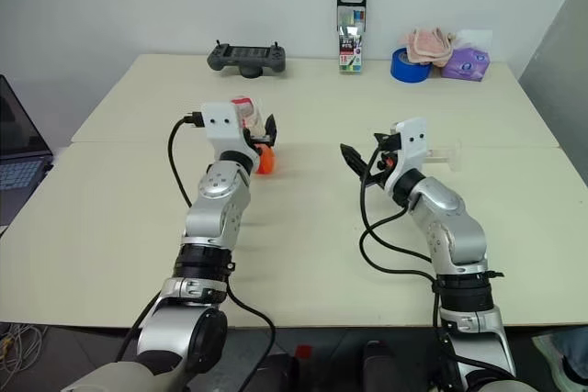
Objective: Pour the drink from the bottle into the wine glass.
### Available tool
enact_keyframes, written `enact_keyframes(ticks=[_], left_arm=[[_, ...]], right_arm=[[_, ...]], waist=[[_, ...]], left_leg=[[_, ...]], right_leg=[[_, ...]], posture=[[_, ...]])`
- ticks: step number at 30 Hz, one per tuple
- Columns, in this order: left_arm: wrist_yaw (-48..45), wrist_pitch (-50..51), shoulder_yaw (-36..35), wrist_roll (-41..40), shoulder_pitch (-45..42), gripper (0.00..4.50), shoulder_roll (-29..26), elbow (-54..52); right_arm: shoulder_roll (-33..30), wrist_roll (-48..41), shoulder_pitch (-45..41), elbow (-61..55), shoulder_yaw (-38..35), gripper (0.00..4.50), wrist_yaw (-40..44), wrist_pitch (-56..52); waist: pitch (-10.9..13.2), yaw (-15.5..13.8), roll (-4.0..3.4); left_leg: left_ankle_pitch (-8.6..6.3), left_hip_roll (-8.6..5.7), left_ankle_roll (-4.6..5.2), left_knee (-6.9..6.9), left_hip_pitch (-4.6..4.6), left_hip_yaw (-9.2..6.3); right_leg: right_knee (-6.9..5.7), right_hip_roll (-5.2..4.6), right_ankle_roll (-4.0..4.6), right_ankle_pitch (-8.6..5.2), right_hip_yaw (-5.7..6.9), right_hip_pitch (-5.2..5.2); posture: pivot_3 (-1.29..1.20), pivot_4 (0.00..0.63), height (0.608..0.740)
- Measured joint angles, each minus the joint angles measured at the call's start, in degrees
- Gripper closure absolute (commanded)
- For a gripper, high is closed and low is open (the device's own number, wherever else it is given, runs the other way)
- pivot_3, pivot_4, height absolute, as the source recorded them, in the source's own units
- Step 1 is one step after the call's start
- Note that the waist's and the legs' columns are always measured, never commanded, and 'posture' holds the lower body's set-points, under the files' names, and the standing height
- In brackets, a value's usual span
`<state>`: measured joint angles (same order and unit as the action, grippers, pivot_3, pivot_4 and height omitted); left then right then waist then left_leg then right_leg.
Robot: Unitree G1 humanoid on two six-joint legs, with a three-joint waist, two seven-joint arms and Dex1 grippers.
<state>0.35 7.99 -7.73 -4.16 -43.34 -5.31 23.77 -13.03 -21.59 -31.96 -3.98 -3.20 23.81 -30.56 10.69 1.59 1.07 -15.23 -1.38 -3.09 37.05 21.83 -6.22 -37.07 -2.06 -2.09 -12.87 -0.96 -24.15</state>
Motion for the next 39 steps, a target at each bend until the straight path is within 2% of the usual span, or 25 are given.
enact_keyframes(ticks=[2, 7, 8, 9, 15, 18, 20, 22, 25, 30, 34, 39], left_arm=[[-0.7, -1.2, 0.0, 0.0, -0.1, 0.79, -0.2, 1.5], [-1.7, -3.6, 0.0, 0.1, -0.3, 2.38, -0.8, 4.6], [-1.7, -4.0, 0.0, 0.1, -0.6, 2.63, -1.1, 5.3], [-1.8, -4.3, 0.0, 0.1, -0.7, 2.7, -1.2, 5.7], [-2.5, -6.4, 0.0, 0.3, -2.0, 2.71, -2.5, 8.9], [-6.0, -7.1, 0.2, -0.4, -2.2, 2.71, -3.9, 9.0], [-14.3, -4.4, 1.0, -4.1, -1.4, 2.71, -6.1, 5.3], [-25.4, 0.4, 3.2, -9.6, 0.9, 2.73, -9.2, -3.2], [-39.7, 7.8, 8.5, -16.2, 6.1, 2.73, -14.4, -17.6], [-50.3, 15.9, 13.9, -22.2, 12.0, 2.73, -18.1, -29.5], [-52.5, 17.1, 14.8, -23.1, 12.7, 2.73, -18.6, -34.7], [-53.6, 16.6, 16.0, -22.9, 12.8, 2.73, -17.3, -35.1]], right_arm=[[-0.2, -0.5, 0.3, -1.1, 0.1, 0.0, 1.2, -0.4], [-1.4, -3.0, 1.5, -4.2, 1.8, 0.0, 5.2, -1.7], [-1.9, -3.4, 1.5, -4.8, 2.0, 0.0, 5.8, -2.0], [-2.1, -3.7, 1.5, -5.2, 2.1, 0.0, 6.1, -2.2], [-3.8, -4.3, 1.5, -7.4, 2.4, 0.0, 6.6, -3.0], [-7.1, -5.1, 2.4, -11.6, 2.4, 0.0, 7.4, -5.4], [-12.0, -7.8, 3.4, -16.8, 2.1, 0.0, 9.4, -9.2], [-17.4, -11.2, 3.5, -21.5, 0.7, 0.0, 11.7, -13.1], [-22.1, -16.8, 2.7, -25.1, -1.3, 0.0, 13.3, -19.3], [-23.9, -25.9, 0.2, -28.3, -5.1, 0.0, 11.7, -27.3], [-23.5, -27.2, -0.1, -29.6, -5.2, 0.0, 7.6, -28.3], [-21.5, -30.5, 0.3, -31.6, -5.2, 0.0, 4.3, -28.9]], waist=[[0.0, 0.0, 0.0], [0.0, 0.0, 0.0], [0.0, 0.0, 0.0], [0.0, 0.0, 0.0], [0.0, 0.0, 0.0], [0.0, 0.0, 0.0], [0.0, 0.1, 0.0], [0.0, 0.1, 0.0], [0.0, 0.2, -0.01], [0.0, 0.2, -0.01], [0.0, 0.2, -0.01], [0.0, 0.2, -0.01]], left_leg=[[0.0, 0.0, 0.0, 0.0, 0.0, -0.01], [0.0, -0.01, 0.01, 0.01, 0.0, -0.01], [0.0, -0.01, 0.01, 0.03, 0.0, -0.03], [0.0, -0.01, 0.01, 0.03, 0.0, -0.03], [0.0, -0.01, 0.01, 0.05, 0.0, -0.02], [0.0, -0.01, 0.0, 0.02, 0.04, -0.04], [0.0, -0.01, 0.0, 0.01, 0.13, -0.04], [0.0, -0.01, -0.02, -0.01, 0.16, -0.05], [-0.01, 0.01, 0.01, -0.03, 0.08, 0.01], [0.03, 0.11, 0.09, 0.04, -0.01, -0.03], [0.16, 0.09, 0.28, 0.18, -0.03, 0.0], [0.2, 0.08, 0.35, 0.26, -0.03, 0.03]], right_leg=[[0.0, 0.0, 0.0, 0.0, 0.01, 0.0], [-0.01, 0.0, -0.01, 0.01, 0.01, 0.0], [-0.03, 0.0, -0.02, 0.01, 0.01, 0.01], [-0.03, 0.0, -0.02, 0.02, 0.02, 0.02], [-0.04, 0.0, -0.04, 0.03, 0.01, 0.01], [-0.02, 0.0, -0.04, 0.03, 0.03, -0.02], [0.02, 0.0, -0.04, 0.03, 0.04, -0.07], [0.09, -0.02, -0.05, 0.03, 0.04, -0.05], [0.08, -0.04, -0.04, 0.02, -0.03, -0.03], [-0.03, 0.11, -0.03, 0.01, 0.0, 0.03], [-0.03, 0.12, -0.07, 0.06, -0.02, 0.11], [-0.04, 0.12, -0.09, 0.13, -0.04, 0.12]], posture=[[0.0, 0.15, 0.74], [0.0, 0.15, 0.74], [0.0, 0.15, 0.74], [0.0, 0.15, 0.74], [0.0, 0.15, 0.74], [0.0, 0.15, 0.74], [0.0, 0.15, 0.74], [0.0, 0.15, 0.74], [0.0, 0.15, 0.74], [0.0, 0.15, 0.74], [0.0, 0.15, 0.74], [0.0, 0.15, 0.74]])
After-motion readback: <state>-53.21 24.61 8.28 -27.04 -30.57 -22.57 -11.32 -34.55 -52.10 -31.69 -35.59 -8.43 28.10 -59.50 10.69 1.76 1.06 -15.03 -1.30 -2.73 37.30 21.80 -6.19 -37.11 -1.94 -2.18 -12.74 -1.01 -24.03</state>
